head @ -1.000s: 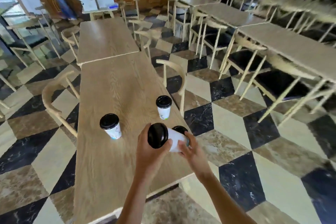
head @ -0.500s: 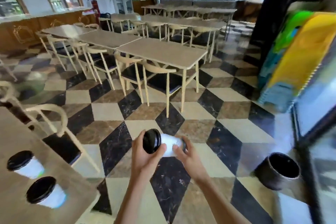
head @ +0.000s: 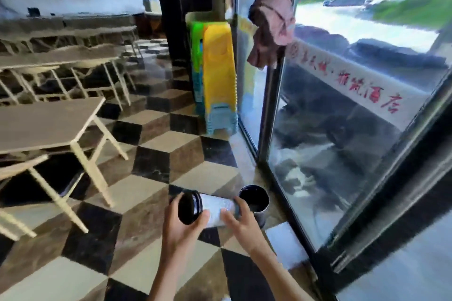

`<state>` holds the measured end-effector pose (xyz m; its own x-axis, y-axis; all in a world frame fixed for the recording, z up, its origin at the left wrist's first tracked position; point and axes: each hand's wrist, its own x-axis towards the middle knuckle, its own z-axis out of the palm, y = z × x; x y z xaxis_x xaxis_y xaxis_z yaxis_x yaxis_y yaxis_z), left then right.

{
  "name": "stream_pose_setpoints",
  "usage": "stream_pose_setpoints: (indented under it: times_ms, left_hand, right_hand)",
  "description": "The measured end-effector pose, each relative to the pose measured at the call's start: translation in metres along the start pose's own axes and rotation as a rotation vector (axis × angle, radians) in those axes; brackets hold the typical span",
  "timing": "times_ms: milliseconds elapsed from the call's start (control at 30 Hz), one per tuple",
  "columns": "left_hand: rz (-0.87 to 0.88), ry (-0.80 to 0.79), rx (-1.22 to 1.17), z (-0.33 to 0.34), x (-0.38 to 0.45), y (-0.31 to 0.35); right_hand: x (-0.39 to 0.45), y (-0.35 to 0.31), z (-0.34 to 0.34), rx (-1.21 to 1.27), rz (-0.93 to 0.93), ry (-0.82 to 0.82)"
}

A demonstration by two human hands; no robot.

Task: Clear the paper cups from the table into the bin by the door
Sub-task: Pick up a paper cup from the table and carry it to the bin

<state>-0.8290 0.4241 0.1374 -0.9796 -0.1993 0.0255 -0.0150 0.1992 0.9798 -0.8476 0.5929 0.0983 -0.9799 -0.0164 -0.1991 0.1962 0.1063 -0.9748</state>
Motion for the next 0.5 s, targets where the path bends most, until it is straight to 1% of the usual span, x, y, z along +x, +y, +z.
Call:
stream_pose_setpoints:
  times_ms: [133,267,500]
  left_hand:
    - [0.003,-0.102,0.04,0.063,0.086,-0.009]
    - [-0.027,-0.196,0.11,0.119,0.162,-0.02]
    - [-0.063,-0.298,0.178,0.196,0.254,-0.037]
  right_hand:
    - [0.066,0.0,-0.046,0.069,0.048,0.085]
    - [0.135,0.009,-0.084,0.048,0.097,0.195]
    - [0.226,0.03,-0.134,0.019,0.239,0.294]
